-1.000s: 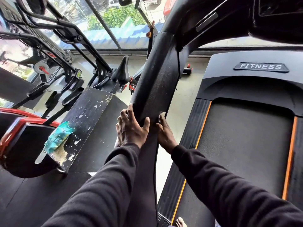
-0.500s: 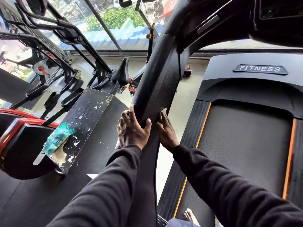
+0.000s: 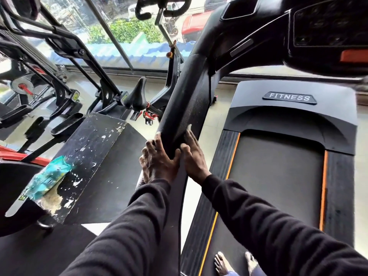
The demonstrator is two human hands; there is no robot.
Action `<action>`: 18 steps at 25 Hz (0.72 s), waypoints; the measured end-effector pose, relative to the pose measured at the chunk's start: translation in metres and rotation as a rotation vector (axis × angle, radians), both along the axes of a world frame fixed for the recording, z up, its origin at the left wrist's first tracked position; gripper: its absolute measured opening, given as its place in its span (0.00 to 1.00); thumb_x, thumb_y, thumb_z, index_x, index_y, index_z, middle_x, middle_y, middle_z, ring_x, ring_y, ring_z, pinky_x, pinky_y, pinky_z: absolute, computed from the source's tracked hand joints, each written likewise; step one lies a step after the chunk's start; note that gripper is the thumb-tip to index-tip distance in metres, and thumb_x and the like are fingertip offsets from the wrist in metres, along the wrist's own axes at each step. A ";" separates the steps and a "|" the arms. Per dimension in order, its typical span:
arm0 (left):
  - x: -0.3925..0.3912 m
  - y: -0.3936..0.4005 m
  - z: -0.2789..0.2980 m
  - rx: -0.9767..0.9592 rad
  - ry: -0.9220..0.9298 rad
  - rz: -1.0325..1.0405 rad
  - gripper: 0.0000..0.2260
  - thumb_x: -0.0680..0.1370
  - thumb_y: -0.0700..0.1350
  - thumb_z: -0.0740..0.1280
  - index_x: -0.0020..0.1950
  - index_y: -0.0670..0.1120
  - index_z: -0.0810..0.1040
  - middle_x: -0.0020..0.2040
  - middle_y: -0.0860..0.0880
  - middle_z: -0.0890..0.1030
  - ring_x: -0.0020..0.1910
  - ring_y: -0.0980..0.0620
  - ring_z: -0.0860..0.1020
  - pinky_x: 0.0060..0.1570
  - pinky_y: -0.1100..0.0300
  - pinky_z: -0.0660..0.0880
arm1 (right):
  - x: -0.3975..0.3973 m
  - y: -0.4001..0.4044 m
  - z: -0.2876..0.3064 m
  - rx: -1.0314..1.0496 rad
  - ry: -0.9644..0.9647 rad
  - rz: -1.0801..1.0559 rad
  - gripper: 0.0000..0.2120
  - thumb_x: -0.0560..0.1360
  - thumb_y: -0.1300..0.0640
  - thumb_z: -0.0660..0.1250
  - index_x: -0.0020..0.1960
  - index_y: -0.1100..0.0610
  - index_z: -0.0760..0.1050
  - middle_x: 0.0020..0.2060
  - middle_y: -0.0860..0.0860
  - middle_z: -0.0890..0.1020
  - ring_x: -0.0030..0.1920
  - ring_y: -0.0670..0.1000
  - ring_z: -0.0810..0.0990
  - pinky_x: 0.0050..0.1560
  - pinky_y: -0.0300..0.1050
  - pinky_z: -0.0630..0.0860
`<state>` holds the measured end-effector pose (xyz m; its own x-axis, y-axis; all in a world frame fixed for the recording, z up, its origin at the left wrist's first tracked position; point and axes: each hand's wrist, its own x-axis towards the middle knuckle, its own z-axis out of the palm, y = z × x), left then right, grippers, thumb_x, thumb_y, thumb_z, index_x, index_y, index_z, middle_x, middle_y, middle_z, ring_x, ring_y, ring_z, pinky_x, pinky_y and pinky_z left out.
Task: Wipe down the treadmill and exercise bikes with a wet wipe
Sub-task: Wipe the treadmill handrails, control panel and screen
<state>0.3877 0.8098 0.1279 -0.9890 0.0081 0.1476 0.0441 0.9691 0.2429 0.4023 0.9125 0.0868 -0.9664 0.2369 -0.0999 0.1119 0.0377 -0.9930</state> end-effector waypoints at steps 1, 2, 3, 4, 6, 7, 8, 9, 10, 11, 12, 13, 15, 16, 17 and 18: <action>0.000 0.001 0.000 0.005 -0.004 0.003 0.35 0.74 0.61 0.66 0.77 0.51 0.59 0.68 0.43 0.68 0.66 0.41 0.68 0.65 0.42 0.65 | 0.000 0.001 0.001 0.009 -0.012 0.011 0.31 0.78 0.53 0.52 0.79 0.57 0.52 0.78 0.47 0.53 0.77 0.42 0.52 0.73 0.32 0.50; 0.001 0.002 0.001 0.005 -0.002 -0.002 0.35 0.74 0.61 0.66 0.77 0.51 0.59 0.68 0.43 0.68 0.66 0.41 0.68 0.65 0.42 0.65 | 0.000 0.003 0.001 -0.005 -0.059 0.027 0.29 0.80 0.53 0.52 0.79 0.58 0.51 0.78 0.48 0.53 0.77 0.44 0.52 0.72 0.32 0.50; 0.001 0.002 0.001 0.007 0.001 -0.011 0.35 0.74 0.61 0.65 0.77 0.51 0.59 0.68 0.43 0.68 0.66 0.40 0.68 0.65 0.42 0.65 | -0.002 0.007 0.003 -0.019 -0.120 0.041 0.27 0.82 0.54 0.53 0.79 0.58 0.51 0.78 0.50 0.55 0.77 0.47 0.54 0.70 0.33 0.51; 0.001 0.001 0.001 0.009 -0.002 -0.015 0.35 0.74 0.61 0.65 0.77 0.51 0.58 0.68 0.43 0.68 0.66 0.40 0.68 0.65 0.42 0.65 | -0.004 0.010 0.004 -0.029 -0.150 0.040 0.26 0.82 0.54 0.53 0.79 0.57 0.53 0.78 0.50 0.56 0.77 0.48 0.56 0.69 0.33 0.53; 0.001 -0.001 0.000 0.008 -0.021 -0.003 0.35 0.75 0.62 0.64 0.77 0.52 0.58 0.69 0.43 0.68 0.66 0.41 0.68 0.65 0.43 0.65 | -0.005 0.010 0.008 -0.011 -0.072 0.005 0.28 0.80 0.52 0.53 0.79 0.56 0.54 0.76 0.45 0.57 0.76 0.43 0.55 0.70 0.33 0.52; 0.000 0.000 0.000 0.012 -0.027 0.006 0.34 0.75 0.63 0.64 0.77 0.52 0.58 0.69 0.43 0.68 0.66 0.41 0.68 0.65 0.43 0.65 | -0.004 0.008 0.009 0.006 -0.022 0.004 0.30 0.78 0.51 0.53 0.79 0.55 0.53 0.75 0.41 0.55 0.75 0.40 0.53 0.72 0.33 0.51; 0.000 0.001 0.001 0.015 -0.030 0.010 0.33 0.76 0.64 0.63 0.77 0.52 0.59 0.69 0.43 0.68 0.66 0.41 0.68 0.65 0.44 0.64 | -0.003 0.006 0.006 0.004 -0.008 0.019 0.32 0.77 0.50 0.52 0.79 0.54 0.52 0.76 0.40 0.52 0.76 0.39 0.51 0.74 0.36 0.49; 0.001 0.002 0.002 0.010 -0.023 0.010 0.33 0.76 0.64 0.62 0.77 0.52 0.60 0.69 0.44 0.68 0.66 0.41 0.69 0.64 0.44 0.65 | -0.003 0.004 0.000 -0.006 -0.040 0.036 0.33 0.76 0.47 0.52 0.79 0.53 0.50 0.77 0.41 0.50 0.76 0.40 0.50 0.76 0.42 0.48; 0.003 0.002 0.002 -0.001 -0.008 0.011 0.32 0.77 0.64 0.61 0.77 0.52 0.61 0.68 0.44 0.69 0.65 0.41 0.69 0.64 0.44 0.65 | -0.002 0.006 -0.004 -0.029 -0.103 0.060 0.34 0.76 0.44 0.51 0.79 0.52 0.49 0.78 0.43 0.50 0.77 0.42 0.50 0.77 0.48 0.48; 0.003 0.001 0.002 -0.007 0.004 0.016 0.32 0.76 0.64 0.61 0.76 0.52 0.61 0.67 0.44 0.69 0.65 0.41 0.70 0.63 0.44 0.66 | -0.005 0.012 -0.006 -0.045 -0.162 0.094 0.35 0.76 0.43 0.51 0.79 0.53 0.49 0.79 0.46 0.51 0.78 0.45 0.50 0.77 0.50 0.49; 0.004 -0.002 0.003 0.004 -0.001 0.027 0.31 0.76 0.64 0.63 0.76 0.52 0.63 0.66 0.44 0.69 0.64 0.41 0.70 0.63 0.44 0.66 | -0.006 0.016 -0.003 -0.052 -0.170 0.121 0.34 0.77 0.45 0.52 0.79 0.54 0.50 0.79 0.48 0.51 0.78 0.47 0.51 0.77 0.47 0.49; 0.001 -0.004 0.004 0.034 -0.015 0.037 0.31 0.75 0.63 0.65 0.74 0.52 0.64 0.65 0.45 0.70 0.64 0.41 0.70 0.63 0.44 0.67 | -0.006 0.019 0.001 -0.044 -0.115 0.128 0.33 0.77 0.47 0.52 0.79 0.56 0.50 0.78 0.48 0.51 0.78 0.46 0.50 0.77 0.43 0.49; -0.012 0.008 0.011 0.116 -0.014 0.029 0.30 0.73 0.59 0.70 0.72 0.51 0.67 0.63 0.44 0.71 0.63 0.41 0.70 0.63 0.45 0.68 | -0.004 0.022 0.007 -0.003 0.013 0.125 0.33 0.77 0.47 0.52 0.79 0.57 0.50 0.77 0.46 0.50 0.77 0.42 0.47 0.75 0.35 0.47; -0.021 0.022 0.017 0.121 -0.005 0.019 0.31 0.73 0.57 0.71 0.72 0.51 0.67 0.64 0.44 0.71 0.64 0.41 0.70 0.64 0.45 0.67 | -0.006 0.025 0.003 0.011 0.052 0.134 0.33 0.78 0.47 0.51 0.79 0.58 0.49 0.77 0.46 0.49 0.77 0.42 0.46 0.75 0.35 0.46; -0.032 0.037 0.021 0.101 -0.005 0.016 0.31 0.74 0.57 0.71 0.74 0.51 0.66 0.66 0.43 0.69 0.66 0.41 0.68 0.65 0.45 0.66 | -0.008 0.030 -0.003 -0.003 0.036 0.165 0.31 0.80 0.48 0.51 0.79 0.58 0.48 0.78 0.47 0.47 0.78 0.43 0.45 0.75 0.36 0.45; -0.041 0.052 0.024 0.069 -0.020 0.025 0.32 0.75 0.57 0.69 0.75 0.51 0.63 0.69 0.43 0.67 0.68 0.41 0.66 0.67 0.45 0.64 | -0.011 0.035 -0.007 -0.050 -0.034 0.193 0.29 0.82 0.51 0.51 0.79 0.58 0.48 0.78 0.48 0.46 0.78 0.45 0.44 0.75 0.36 0.44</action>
<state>0.3463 0.8622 0.1514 -0.9915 -0.0263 0.1273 0.0146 0.9506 0.3101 0.3917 0.9476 0.0794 -0.9893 0.0414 -0.1399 0.1405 0.0127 -0.9900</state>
